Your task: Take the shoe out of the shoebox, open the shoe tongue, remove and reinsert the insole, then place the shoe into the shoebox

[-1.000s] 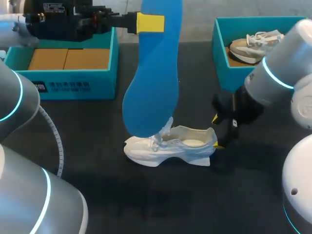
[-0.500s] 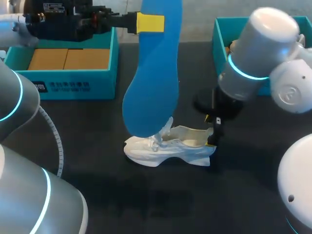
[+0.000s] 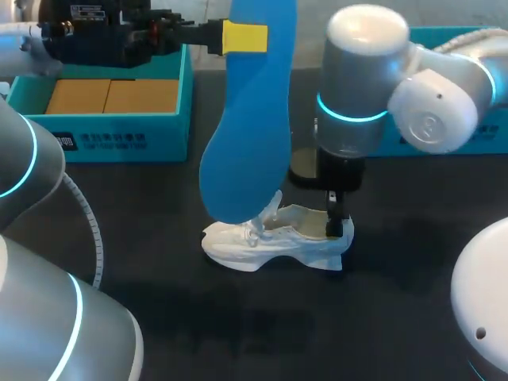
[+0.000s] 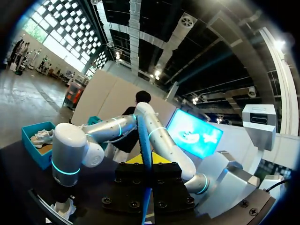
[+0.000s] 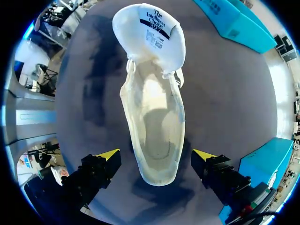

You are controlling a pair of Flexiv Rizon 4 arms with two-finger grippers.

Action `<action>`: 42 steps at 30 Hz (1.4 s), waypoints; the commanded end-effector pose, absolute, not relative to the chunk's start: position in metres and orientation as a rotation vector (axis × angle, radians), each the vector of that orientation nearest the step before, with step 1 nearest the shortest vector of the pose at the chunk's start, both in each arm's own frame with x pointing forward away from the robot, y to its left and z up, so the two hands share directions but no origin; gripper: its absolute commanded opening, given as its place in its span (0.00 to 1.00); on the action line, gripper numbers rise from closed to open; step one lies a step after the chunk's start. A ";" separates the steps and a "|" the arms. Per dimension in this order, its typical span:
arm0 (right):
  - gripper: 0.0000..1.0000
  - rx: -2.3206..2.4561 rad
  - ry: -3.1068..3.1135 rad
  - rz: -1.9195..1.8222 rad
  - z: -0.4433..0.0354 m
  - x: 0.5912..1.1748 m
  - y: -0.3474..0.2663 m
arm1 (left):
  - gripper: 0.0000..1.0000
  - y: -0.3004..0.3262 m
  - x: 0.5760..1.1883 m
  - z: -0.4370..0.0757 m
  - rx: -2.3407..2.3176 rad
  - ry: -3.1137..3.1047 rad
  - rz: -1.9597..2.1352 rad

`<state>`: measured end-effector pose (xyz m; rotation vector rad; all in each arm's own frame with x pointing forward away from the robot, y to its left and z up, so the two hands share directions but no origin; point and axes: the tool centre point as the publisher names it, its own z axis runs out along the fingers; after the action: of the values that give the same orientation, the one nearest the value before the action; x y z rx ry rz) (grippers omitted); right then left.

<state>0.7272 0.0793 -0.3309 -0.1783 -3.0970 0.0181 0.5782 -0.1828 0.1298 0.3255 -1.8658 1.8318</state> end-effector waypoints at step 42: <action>1.00 -0.037 -3.133 0.084 -0.349 0.770 0.133 | 0.00 -0.184 0.579 0.130 0.325 -1.867 1.830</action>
<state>0.7677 0.1275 -0.3391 -0.0347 -3.1355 0.0766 0.5782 -0.1828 0.1298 0.3256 -1.8658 1.8318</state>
